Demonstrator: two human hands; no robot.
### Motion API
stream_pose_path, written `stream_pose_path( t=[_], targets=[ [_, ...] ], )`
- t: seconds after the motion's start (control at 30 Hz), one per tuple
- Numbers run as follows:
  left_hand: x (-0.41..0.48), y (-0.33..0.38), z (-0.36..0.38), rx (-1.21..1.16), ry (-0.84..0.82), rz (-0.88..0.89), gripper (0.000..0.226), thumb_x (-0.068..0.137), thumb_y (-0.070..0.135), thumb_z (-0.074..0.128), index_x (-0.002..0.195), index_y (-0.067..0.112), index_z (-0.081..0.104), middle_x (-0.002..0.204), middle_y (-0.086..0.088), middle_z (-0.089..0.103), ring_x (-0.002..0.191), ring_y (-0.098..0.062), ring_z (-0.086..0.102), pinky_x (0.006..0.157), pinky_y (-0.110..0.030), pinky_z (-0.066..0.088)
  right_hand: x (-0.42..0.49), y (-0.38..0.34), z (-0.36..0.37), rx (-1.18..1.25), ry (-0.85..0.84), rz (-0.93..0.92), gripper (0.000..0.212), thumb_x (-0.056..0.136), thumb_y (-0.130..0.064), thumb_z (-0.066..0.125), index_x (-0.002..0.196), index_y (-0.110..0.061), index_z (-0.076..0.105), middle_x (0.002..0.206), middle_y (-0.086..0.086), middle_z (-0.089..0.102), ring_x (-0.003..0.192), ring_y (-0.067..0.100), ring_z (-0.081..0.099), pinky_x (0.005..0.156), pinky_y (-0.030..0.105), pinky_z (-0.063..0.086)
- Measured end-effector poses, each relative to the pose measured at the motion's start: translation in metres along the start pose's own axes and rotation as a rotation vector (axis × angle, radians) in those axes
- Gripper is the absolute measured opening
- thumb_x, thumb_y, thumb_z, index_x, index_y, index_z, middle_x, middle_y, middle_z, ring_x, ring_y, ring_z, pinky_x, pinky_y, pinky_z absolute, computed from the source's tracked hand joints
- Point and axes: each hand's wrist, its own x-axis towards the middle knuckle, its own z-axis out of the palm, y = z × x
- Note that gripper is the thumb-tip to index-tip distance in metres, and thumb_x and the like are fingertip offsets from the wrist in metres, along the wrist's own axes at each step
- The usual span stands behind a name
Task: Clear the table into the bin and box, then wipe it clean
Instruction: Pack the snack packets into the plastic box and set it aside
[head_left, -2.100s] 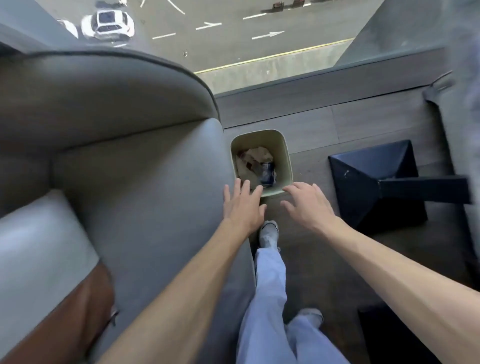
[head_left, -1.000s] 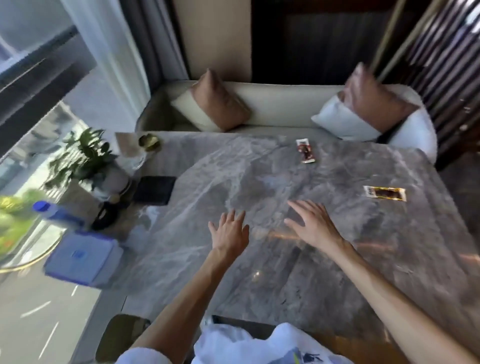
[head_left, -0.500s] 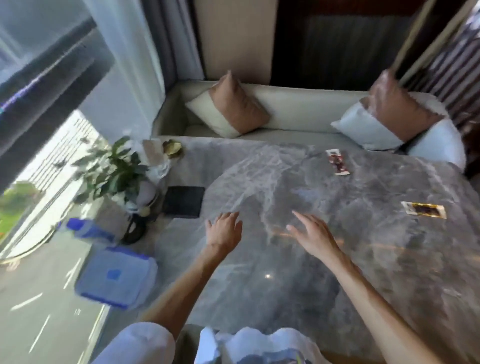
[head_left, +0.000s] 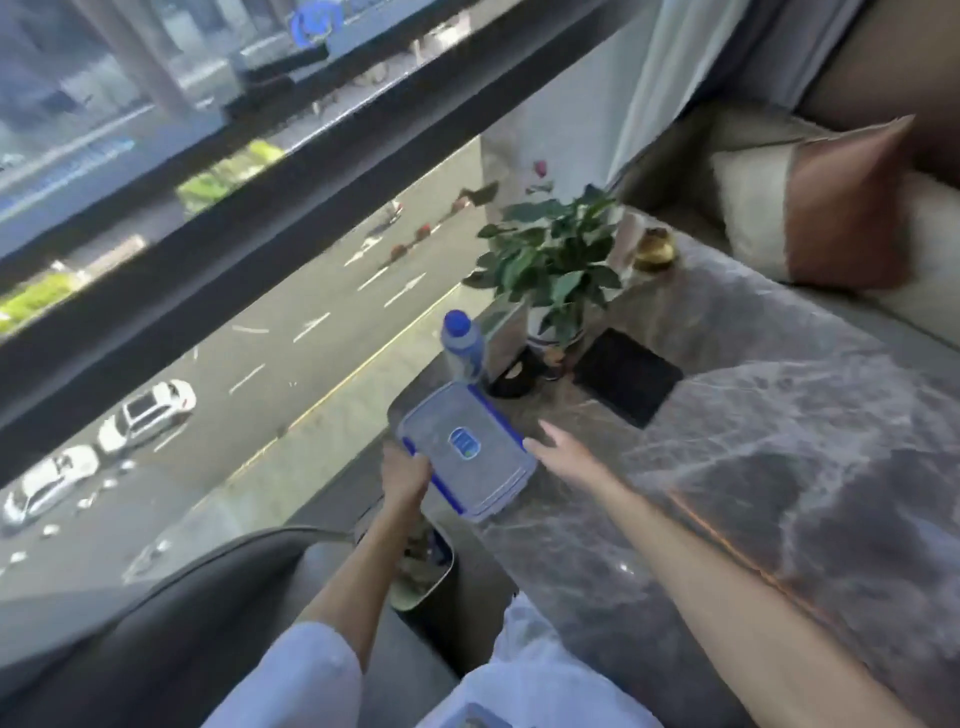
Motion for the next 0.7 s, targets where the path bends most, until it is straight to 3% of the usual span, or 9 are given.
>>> stream_pose_path(
  t=[0.07,0.17,0.27,0.3,0.4,0.47,0.6,0.7],
  targets=[
    [-0.001,-0.007,0.002,-0.112,-0.041,-0.037,0.04,0.076,0.031,0.061,0.109,0.008,0.059,0.104,-0.006,0.068,0.097,-0.025,0.065,0.085,-0.039,0.053,0.013,-0.014,0.008,-0.001,-0.035,0.028,0.076,0.089,-0.05,0.056,0.151,-0.019,0.025,0.156,0.006,0.032,0.141,0.023,0.035,0.115,0.036,0.03],
    [-0.011,-0.016,0.013,-0.199,-0.143,-0.058,0.018,0.084,0.015,0.053,0.099,0.011,0.062,0.088,-0.005,0.068,0.076,-0.021,0.062,0.068,-0.033,0.051,0.024,-0.018,0.015,0.025,-0.107,0.062,0.075,0.088,-0.05,0.056,0.15,-0.016,0.029,0.151,0.004,0.038,0.138,0.023,0.039,0.115,0.035,0.029],
    [-0.017,-0.023,0.027,-0.278,-0.146,-0.093,0.034,0.072,0.018,0.061,0.105,0.022,0.057,0.098,-0.002,0.071,0.087,-0.023,0.069,0.078,-0.048,0.06,0.015,-0.013,0.018,0.119,-0.159,0.027,0.045,0.089,-0.044,0.057,0.129,-0.023,0.052,0.132,-0.005,0.057,0.115,0.016,0.057,0.106,0.033,0.041],
    [-0.017,-0.027,0.036,-0.26,-0.146,-0.08,0.044,0.068,0.021,0.065,0.11,0.023,0.055,0.102,-0.001,0.071,0.09,-0.022,0.07,0.079,-0.05,0.06,0.01,-0.007,0.016,0.158,-0.129,0.011,0.033,0.092,-0.038,0.055,0.123,-0.026,0.054,0.122,-0.007,0.061,0.108,0.014,0.059,0.099,0.03,0.043],
    [-0.032,-0.034,0.067,-0.174,-0.198,-0.023,0.06,0.063,0.019,0.066,0.12,0.026,0.049,0.106,-0.001,0.07,0.09,-0.021,0.071,0.077,-0.049,0.06,-0.012,0.025,-0.001,0.245,0.012,0.029,0.029,0.092,-0.032,0.056,0.116,-0.016,0.061,0.113,0.003,0.067,0.1,0.018,0.064,0.092,0.033,0.05],
    [-0.055,-0.034,0.096,-0.144,-0.257,-0.008,0.064,0.062,0.015,0.064,0.123,0.026,0.047,0.108,-0.002,0.069,0.091,-0.022,0.071,0.077,-0.05,0.06,-0.034,0.061,-0.018,0.274,0.115,0.034,0.023,0.09,-0.029,0.059,0.109,-0.018,0.064,0.108,0.005,0.069,0.097,0.02,0.065,0.085,0.032,0.051],
    [-0.108,-0.045,0.177,-0.035,-0.45,0.08,0.061,0.062,0.012,0.057,0.121,0.026,0.054,0.101,-0.002,0.074,0.091,-0.024,0.072,0.082,-0.054,0.058,-0.102,0.164,-0.053,0.435,0.291,0.126,0.028,0.09,-0.012,0.061,0.117,-0.004,0.061,0.111,0.012,0.067,0.098,0.022,0.062,0.085,0.032,0.048],
    [-0.176,-0.048,0.241,0.035,-0.644,0.135,0.073,0.058,0.009,0.049,0.13,0.024,0.048,0.11,-0.013,0.068,0.092,-0.031,0.067,0.081,-0.052,0.056,-0.164,0.257,-0.073,0.576,0.391,0.24,0.029,0.088,-0.013,0.064,0.116,-0.007,0.06,0.107,0.009,0.068,0.092,0.02,0.062,0.085,0.032,0.048]
  ],
)
